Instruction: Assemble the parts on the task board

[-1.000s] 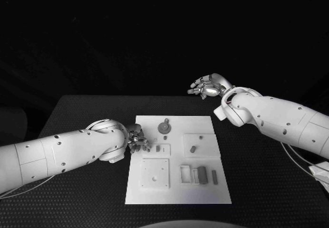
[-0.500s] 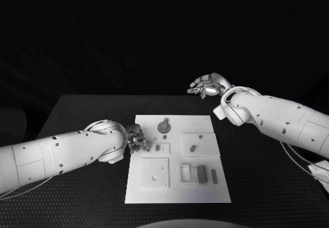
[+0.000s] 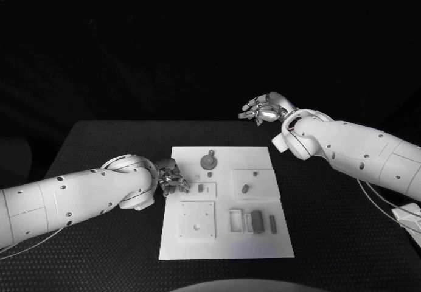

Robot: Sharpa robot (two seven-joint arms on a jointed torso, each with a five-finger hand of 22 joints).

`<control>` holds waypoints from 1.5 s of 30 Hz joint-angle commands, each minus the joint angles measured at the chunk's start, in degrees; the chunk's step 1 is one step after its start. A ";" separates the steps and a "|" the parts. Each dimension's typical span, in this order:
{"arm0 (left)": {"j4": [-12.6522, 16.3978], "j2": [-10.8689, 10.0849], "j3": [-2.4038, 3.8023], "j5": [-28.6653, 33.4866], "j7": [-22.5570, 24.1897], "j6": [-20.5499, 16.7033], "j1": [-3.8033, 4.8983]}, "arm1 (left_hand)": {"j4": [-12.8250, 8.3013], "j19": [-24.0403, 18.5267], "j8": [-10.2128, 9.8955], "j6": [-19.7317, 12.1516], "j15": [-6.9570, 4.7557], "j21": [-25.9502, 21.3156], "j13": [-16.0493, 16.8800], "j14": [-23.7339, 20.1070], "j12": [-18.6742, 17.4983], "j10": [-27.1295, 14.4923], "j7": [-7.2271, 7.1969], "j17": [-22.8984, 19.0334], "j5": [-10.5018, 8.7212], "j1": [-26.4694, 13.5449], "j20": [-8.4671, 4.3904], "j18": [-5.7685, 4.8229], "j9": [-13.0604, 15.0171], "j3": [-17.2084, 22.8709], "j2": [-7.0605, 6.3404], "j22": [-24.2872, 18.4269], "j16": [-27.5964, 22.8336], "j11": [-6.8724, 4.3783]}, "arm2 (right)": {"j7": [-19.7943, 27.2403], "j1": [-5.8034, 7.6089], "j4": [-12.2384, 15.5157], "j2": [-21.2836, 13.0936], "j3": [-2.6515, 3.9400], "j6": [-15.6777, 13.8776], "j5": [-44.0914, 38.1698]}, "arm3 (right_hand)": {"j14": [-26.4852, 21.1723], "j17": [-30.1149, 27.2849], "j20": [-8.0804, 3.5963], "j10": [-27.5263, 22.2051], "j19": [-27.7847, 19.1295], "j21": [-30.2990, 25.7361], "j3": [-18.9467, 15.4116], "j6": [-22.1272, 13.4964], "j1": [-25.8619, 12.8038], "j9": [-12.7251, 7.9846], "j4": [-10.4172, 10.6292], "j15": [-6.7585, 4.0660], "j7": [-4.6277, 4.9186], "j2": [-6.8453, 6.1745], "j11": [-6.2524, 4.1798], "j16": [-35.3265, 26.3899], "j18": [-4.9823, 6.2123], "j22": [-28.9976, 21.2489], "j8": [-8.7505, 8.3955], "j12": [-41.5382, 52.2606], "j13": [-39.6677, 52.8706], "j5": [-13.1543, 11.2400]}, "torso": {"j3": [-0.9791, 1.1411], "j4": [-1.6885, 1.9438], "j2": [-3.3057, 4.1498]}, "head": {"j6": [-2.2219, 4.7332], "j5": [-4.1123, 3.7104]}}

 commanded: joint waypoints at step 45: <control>-0.69 0.85 0.00 -1.94 0.22 -2.02 -0.81 | -0.04 0.74 0.00 0.46 0.05 0.26 0.10 0.74 -0.47 1.72 -0.09 -0.29 0.41 1.02 -0.01 0.32 -0.10 0.71 0.09 0.68 0.07 -1.19 | 0.34 -0.12 0.05 0.02 0.04 0.96 -0.09 | 0.04 -0.07 0.31 -0.19 -0.06 -0.33 -0.27 0.09 -0.66 -0.10 -0.03 -0.46 0.44 0.18 0.15 -0.15 0.83 -0.01 -0.12 0.44 -0.21 0.21 | 0.01 -0.03 0.02 | -0.45 0.39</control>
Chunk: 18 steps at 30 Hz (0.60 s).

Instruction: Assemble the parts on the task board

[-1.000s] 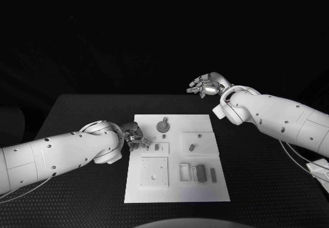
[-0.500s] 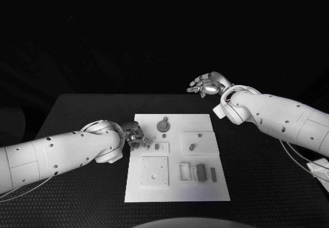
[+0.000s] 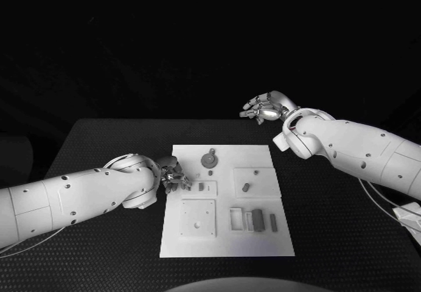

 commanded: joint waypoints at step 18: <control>-0.11 0.49 0.04 -1.40 -0.38 -0.93 -0.64 | -0.10 0.53 0.01 0.27 0.04 0.22 -0.02 0.43 -0.36 1.42 0.12 -0.14 0.38 0.79 -0.12 0.34 0.02 0.61 0.28 0.66 0.02 -1.19 | 0.35 -0.09 -0.04 0.03 0.03 0.86 -0.10 | 0.04 -0.10 0.31 -0.20 -0.06 -0.34 -0.27 0.00 -0.45 -0.06 -0.01 -0.46 0.29 -0.02 0.15 -0.15 0.83 -0.01 -0.12 0.25 -0.12 0.21 | 0.03 -0.05 0.02 | -0.06 0.06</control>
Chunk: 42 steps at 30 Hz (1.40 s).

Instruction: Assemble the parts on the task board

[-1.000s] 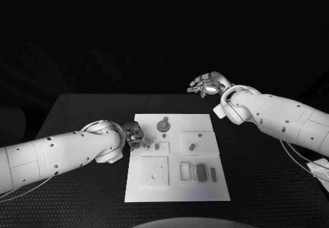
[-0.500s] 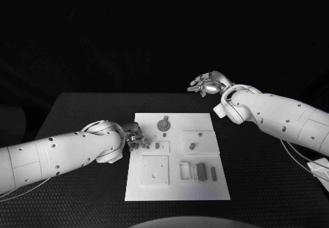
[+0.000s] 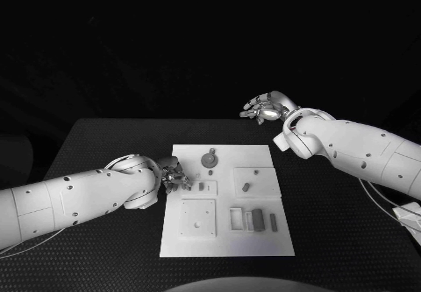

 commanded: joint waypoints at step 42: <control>1.86 -1.32 0.05 -1.72 1.09 -4.13 -0.47 | -0.43 0.53 0.06 0.64 0.04 0.14 -0.04 0.85 -0.74 1.72 -0.01 -0.29 0.84 1.46 0.06 0.40 -0.08 0.83 -0.03 0.74 -0.16 -1.39 | 0.40 -0.33 -0.11 0.08 0.03 0.85 -0.06 | 0.03 -0.08 0.32 -0.23 -0.06 -0.37 -0.32 -0.01 -0.64 -0.07 0.09 -0.46 0.32 0.05 0.16 -0.14 0.84 0.00 -0.11 0.39 -0.26 0.21 | 0.03 0.03 -0.02 | -0.22 -0.13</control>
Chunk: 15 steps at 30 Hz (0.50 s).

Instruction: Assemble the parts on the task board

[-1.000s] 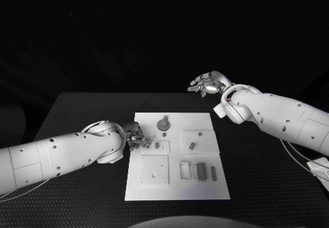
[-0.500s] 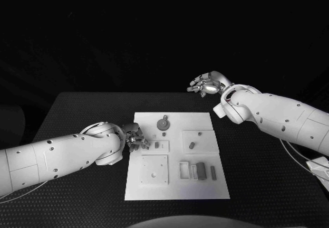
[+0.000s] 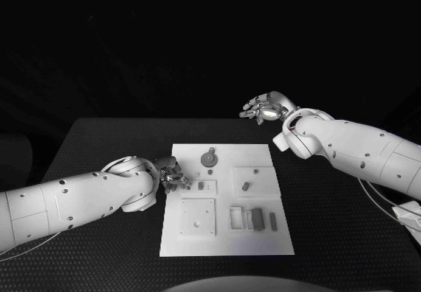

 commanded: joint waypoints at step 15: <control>0.22 0.13 0.02 -0.71 1.24 -1.44 -0.45 | -0.32 0.43 -0.01 0.42 0.06 0.14 -0.01 0.56 -0.36 1.53 -0.15 -0.09 0.41 1.07 -0.13 0.41 0.03 0.84 0.32 0.78 -0.17 -1.36 | 0.39 -0.11 -0.02 0.02 0.03 0.78 -0.08 | 0.03 -0.11 0.32 -0.25 -0.06 -0.39 -0.34 -0.03 -0.72 -0.09 0.13 -0.46 0.55 0.08 0.16 -0.13 0.84 0.01 -0.10 0.46 -0.19 0.21 | 0.03 0.01 -0.05 | 0.01 0.08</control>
